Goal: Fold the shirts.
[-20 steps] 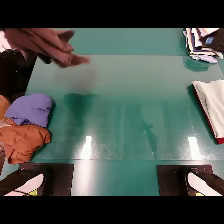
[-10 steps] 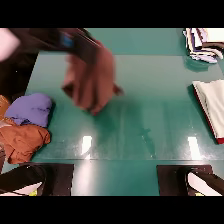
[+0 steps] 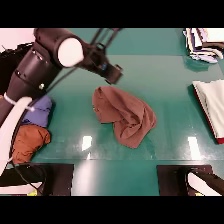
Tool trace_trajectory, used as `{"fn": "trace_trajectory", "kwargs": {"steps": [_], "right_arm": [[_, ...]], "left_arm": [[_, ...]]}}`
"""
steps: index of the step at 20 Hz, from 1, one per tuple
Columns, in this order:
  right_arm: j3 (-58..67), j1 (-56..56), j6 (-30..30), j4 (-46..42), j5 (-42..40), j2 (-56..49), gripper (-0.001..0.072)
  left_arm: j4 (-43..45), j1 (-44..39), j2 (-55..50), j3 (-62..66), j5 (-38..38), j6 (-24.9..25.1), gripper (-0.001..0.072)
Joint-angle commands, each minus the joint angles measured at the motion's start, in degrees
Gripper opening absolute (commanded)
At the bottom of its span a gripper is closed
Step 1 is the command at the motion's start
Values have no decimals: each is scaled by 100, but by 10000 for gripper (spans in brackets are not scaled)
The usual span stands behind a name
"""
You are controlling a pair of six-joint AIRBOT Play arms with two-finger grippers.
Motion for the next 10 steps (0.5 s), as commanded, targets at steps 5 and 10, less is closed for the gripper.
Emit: {"fn": "trace_trajectory", "kwargs": {"steps": [5, 10], "right_arm": [[7, 4, 2, -4, 286, 0, 15], [0, 4, 4, -2, 452, -37, 15]], "left_arm": [[-1639, 1899, -72, -2343, 911, 103, 570], [-2243, 1967, -282, -3475, 2055, 433, 479]]}}
